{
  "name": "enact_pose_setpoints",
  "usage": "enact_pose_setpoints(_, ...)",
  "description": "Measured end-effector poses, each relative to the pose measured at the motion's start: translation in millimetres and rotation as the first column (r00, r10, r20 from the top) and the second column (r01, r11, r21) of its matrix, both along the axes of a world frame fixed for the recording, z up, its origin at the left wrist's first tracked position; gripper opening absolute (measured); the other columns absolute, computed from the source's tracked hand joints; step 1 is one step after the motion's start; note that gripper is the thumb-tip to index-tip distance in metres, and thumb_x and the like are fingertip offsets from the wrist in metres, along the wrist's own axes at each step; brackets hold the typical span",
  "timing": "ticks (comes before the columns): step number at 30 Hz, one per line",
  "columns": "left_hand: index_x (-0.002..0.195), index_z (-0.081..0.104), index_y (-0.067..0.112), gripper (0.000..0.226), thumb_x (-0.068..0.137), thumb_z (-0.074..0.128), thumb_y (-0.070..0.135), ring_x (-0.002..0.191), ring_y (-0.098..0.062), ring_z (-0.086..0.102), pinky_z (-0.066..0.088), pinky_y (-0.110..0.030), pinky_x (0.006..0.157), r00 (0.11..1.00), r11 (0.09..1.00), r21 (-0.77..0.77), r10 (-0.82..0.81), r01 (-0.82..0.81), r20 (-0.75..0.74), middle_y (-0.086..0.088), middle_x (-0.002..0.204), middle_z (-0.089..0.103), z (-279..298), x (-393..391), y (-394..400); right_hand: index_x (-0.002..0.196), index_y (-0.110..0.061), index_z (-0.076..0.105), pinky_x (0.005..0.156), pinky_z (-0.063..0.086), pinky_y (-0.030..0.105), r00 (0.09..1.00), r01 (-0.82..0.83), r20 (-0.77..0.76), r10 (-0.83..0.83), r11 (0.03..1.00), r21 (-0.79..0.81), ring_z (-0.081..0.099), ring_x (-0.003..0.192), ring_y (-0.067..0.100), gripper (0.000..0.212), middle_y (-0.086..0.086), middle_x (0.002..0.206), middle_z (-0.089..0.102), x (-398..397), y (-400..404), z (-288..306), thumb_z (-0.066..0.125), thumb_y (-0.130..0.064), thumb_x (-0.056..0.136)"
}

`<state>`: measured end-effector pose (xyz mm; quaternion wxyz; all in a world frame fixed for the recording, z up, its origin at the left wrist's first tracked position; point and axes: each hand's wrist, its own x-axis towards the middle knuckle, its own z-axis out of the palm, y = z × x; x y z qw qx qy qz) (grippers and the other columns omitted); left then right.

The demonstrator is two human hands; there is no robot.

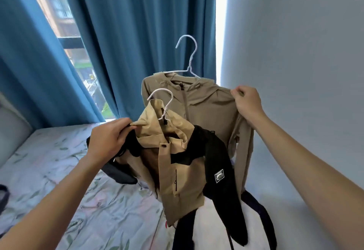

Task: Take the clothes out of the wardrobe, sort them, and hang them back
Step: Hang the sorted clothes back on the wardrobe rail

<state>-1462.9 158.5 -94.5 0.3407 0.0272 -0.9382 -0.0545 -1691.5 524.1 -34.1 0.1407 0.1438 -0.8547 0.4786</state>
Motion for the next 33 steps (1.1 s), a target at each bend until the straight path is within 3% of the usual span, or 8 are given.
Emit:
enact_pose_setpoints(6,0.092,0.063,0.027,0.026,0.104,0.048,0.044,0.08,-0.017,0.065,0.047,-0.041,0.057,0.983,0.984,-0.028,0.176,-0.178,-0.057,0.01,0.081,0.06,35,80,8,0.079,-0.013,0.066,0.076,0.049,0.04,0.97,-0.243,-0.009,0.243,0.969,-0.035,0.063,0.082,0.025,0.028,0.005,0.079,0.067,21,-39,5,0.058,-0.027,0.101)
enact_pose_setpoints(9,0.093,0.062,0.025,0.026,0.105,0.048,0.043,0.082,-0.017,0.063,0.048,-0.041,0.06,0.963,0.964,-0.042,0.26,-0.263,-0.072,0.009,0.083,0.06,43,127,20,0.077,-0.01,0.065,0.071,0.048,0.041,0.932,-0.362,-0.004,0.363,0.929,-0.073,0.059,0.073,0.023,0.029,0.01,0.076,0.064,41,-56,-3,0.059,-0.025,0.101)
enact_pose_setpoints(14,0.091,0.061,0.02,0.03,0.105,0.046,0.043,0.08,-0.023,0.062,0.045,-0.04,0.057,0.886,0.882,-0.079,0.46,-0.464,-0.058,0.006,0.085,0.06,44,215,41,0.074,-0.012,0.064,0.069,0.04,0.035,0.849,-0.523,0.008,0.529,0.841,-0.136,0.048,0.065,0.011,0.028,-0.005,0.064,0.054,78,-94,-14,0.061,-0.026,0.099)
enact_pose_setpoints(20,0.096,0.067,0.023,0.026,0.103,0.048,0.04,0.08,-0.025,0.065,0.038,-0.033,0.056,0.727,0.721,-0.095,0.68,-0.687,-0.096,0.005,0.088,0.068,50,347,66,0.071,-0.013,0.061,0.065,0.036,0.035,0.675,-0.727,0.024,0.737,0.671,-0.145,0.041,0.06,0.012,0.03,-0.01,0.059,0.045,174,-170,-14,0.062,-0.025,0.099)
enact_pose_setpoints(27,0.091,0.066,0.021,0.047,0.108,0.037,0.054,0.075,-0.025,0.066,0.04,-0.035,0.049,0.481,0.461,-0.149,0.865,-0.875,-0.142,0.005,0.083,0.066,53,502,68,0.073,-0.002,0.061,0.063,0.032,0.035,0.444,-0.88,0.04,0.895,0.444,-0.167,0.038,0.061,0.008,0.032,-0.009,0.061,0.045,312,-257,-16,0.062,-0.017,0.101)
enact_pose_setpoints(33,0.09,0.069,0.018,0.051,0.111,0.036,0.05,0.067,-0.024,0.063,0.035,-0.031,0.048,0.407,0.361,-0.212,0.882,-0.908,-0.239,0.002,0.077,0.064,40,626,65,0.073,0.002,0.06,0.064,0.032,0.035,0.226,-0.96,0.003,0.974,0.223,-0.171,0.039,0.062,0.008,0.033,0.0,0.064,0.047,450,-334,-27,0.063,-0.014,0.101)
